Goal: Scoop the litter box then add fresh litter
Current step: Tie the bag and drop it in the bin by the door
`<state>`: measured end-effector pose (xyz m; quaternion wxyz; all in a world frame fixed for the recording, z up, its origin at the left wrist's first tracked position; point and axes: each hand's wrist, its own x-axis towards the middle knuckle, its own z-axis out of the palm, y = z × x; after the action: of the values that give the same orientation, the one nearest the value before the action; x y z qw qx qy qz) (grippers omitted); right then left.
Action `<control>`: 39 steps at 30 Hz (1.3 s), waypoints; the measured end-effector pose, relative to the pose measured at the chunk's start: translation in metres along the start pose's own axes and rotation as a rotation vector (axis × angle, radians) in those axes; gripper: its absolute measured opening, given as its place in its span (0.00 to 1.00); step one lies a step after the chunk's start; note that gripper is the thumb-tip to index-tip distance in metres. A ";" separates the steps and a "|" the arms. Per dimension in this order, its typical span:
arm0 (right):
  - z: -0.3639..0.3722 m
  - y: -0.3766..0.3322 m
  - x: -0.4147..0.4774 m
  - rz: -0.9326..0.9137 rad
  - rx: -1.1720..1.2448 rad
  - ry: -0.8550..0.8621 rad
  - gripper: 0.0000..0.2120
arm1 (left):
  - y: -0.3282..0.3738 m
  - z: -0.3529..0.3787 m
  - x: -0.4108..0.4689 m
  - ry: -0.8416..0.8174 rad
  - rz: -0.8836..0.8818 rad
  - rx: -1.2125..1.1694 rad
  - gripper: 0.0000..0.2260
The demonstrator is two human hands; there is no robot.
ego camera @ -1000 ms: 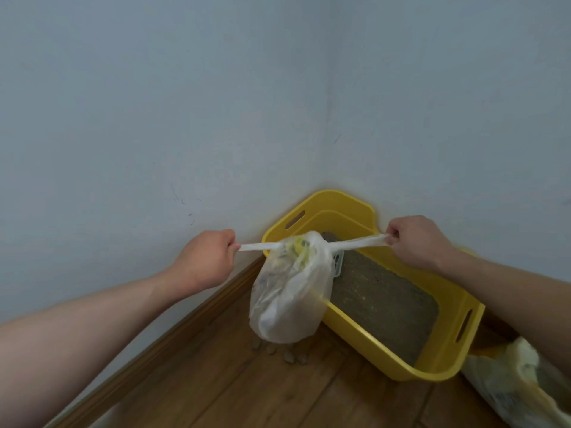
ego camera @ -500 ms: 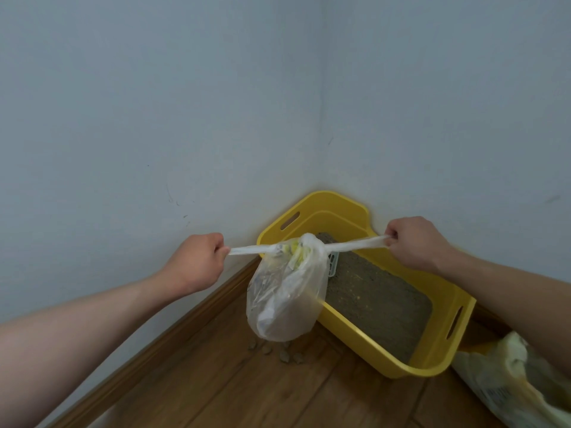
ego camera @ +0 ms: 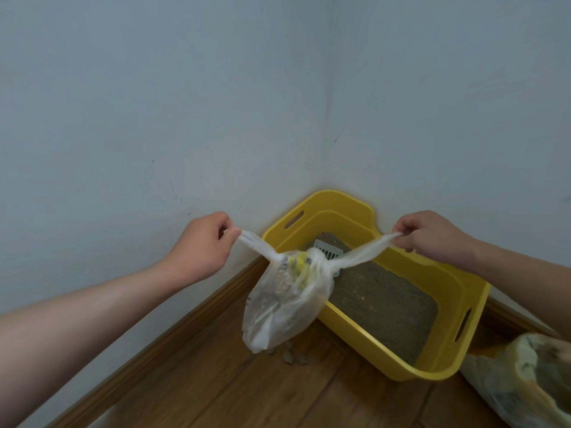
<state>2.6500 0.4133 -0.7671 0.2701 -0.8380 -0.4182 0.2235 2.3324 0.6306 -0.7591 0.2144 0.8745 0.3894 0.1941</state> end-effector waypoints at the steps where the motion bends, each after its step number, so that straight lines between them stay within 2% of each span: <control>1: -0.001 -0.004 -0.004 0.008 0.108 -0.022 0.03 | 0.003 0.000 0.000 -0.007 0.010 -0.033 0.10; 5: 0.003 -0.026 -0.016 0.030 0.496 -0.126 0.03 | 0.017 0.006 -0.001 -0.036 -0.041 -0.220 0.10; 9: 0.015 -0.051 -0.024 -0.004 0.652 -0.167 0.04 | 0.033 0.009 -0.001 -0.079 -0.145 -0.458 0.13; 13: 0.026 -0.070 -0.028 -0.056 0.744 -0.176 0.02 | 0.056 0.011 -0.003 -0.134 -0.171 -0.583 0.16; 15: 0.030 -0.076 -0.028 -0.076 0.748 -0.168 0.02 | 0.066 0.011 -0.005 -0.172 -0.157 -0.628 0.13; 18: 0.036 -0.083 -0.028 -0.094 0.764 -0.141 0.02 | 0.074 0.012 -0.007 -0.230 -0.161 -0.737 0.02; 21: 0.042 -0.090 -0.027 -0.079 0.807 -0.123 0.03 | 0.081 0.017 -0.010 -0.278 -0.135 -0.741 0.11; 26: 0.050 -0.101 -0.029 -0.048 0.892 -0.172 0.06 | 0.087 0.023 -0.011 -0.342 -0.099 -0.764 0.20; 31: 0.054 -0.104 -0.027 -0.043 0.891 -0.159 0.07 | 0.093 0.023 -0.012 -0.354 -0.129 -0.889 0.11; 37: 0.063 -0.110 -0.025 -0.007 1.033 -0.212 0.05 | 0.089 0.027 -0.013 -0.310 -0.077 -0.875 0.13; 39: 0.065 -0.113 -0.025 -0.004 1.052 -0.222 0.13 | 0.086 0.030 -0.011 -0.264 -0.043 -0.812 0.13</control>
<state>2.5319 0.4666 -0.7404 0.6081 -0.5600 -0.2772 0.4897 2.3923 0.5632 -0.7412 0.5933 0.7282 0.2687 0.2133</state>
